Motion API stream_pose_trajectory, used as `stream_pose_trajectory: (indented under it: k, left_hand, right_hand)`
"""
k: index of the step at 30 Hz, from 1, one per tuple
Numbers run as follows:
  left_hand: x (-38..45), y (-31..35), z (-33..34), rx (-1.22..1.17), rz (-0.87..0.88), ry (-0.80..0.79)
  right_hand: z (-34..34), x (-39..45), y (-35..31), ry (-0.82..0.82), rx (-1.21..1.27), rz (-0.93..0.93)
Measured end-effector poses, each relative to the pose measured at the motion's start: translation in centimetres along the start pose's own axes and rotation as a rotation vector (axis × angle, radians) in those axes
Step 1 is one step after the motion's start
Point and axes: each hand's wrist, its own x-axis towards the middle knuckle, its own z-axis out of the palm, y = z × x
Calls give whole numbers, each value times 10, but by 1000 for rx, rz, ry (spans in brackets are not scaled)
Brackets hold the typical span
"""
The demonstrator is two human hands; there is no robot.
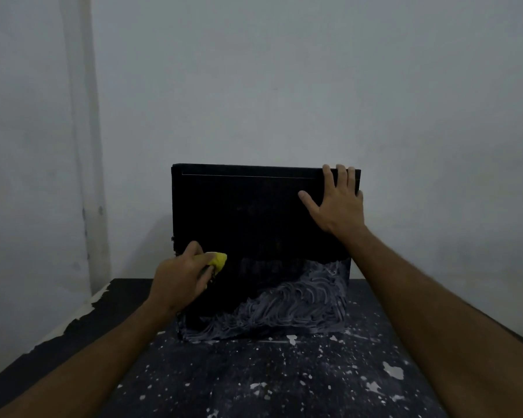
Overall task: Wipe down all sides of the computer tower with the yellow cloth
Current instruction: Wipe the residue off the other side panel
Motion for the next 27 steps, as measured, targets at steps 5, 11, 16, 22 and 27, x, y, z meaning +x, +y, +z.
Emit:
stream_pose_trajectory:
  k: [5, 11, 16, 22, 27]
  left_hand:
    - [12, 9, 1, 94, 185, -81]
    - [12, 22, 12, 87, 250, -139]
    - [24, 31, 7, -42, 22, -30]
    - [27, 37, 12, -39, 73, -84]
    - [27, 46, 24, 46, 291, -156]
  right_hand:
    - [0, 1, 0, -8, -3, -4]
    - [-1, 0, 2, -9, -11, -9]
    - [-3, -1, 3, -14, -17, -9]
    - [-3, 0, 2, -30, -15, -16]
    - [-5, 0, 3, -47, -21, -11]
